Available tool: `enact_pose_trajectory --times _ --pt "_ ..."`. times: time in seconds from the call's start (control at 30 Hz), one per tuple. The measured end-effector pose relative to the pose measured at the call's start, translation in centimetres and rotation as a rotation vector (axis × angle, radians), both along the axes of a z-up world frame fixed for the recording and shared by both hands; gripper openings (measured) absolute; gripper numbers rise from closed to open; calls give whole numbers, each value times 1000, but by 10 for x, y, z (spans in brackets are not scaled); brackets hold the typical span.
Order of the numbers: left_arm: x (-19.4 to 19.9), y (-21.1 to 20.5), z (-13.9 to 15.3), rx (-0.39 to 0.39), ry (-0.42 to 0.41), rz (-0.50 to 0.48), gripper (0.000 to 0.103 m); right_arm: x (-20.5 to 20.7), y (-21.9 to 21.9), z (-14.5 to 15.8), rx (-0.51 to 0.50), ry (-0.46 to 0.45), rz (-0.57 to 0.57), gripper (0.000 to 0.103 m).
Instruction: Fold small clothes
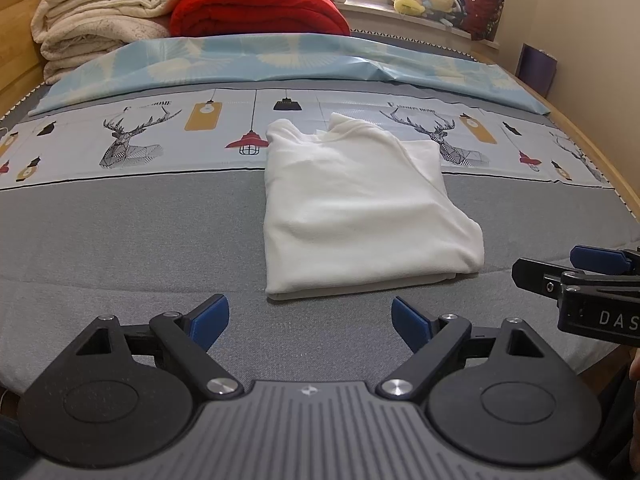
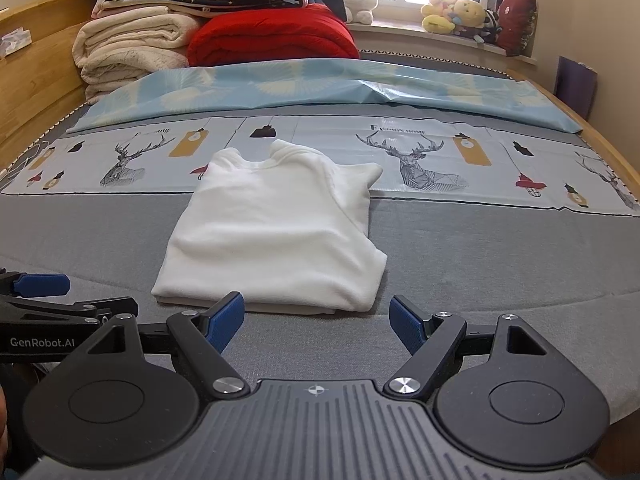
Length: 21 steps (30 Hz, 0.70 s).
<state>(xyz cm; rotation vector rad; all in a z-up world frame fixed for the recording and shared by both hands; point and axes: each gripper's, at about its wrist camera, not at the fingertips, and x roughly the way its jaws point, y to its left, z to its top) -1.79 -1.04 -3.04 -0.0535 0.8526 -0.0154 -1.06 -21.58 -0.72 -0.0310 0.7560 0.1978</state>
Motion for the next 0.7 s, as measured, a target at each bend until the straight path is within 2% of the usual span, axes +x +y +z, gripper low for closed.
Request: enact_pose_trajectory --times 0.7 --pt "0 -1 1 -2 -2 0 92 -1 1 -1 -2 3 6 81"
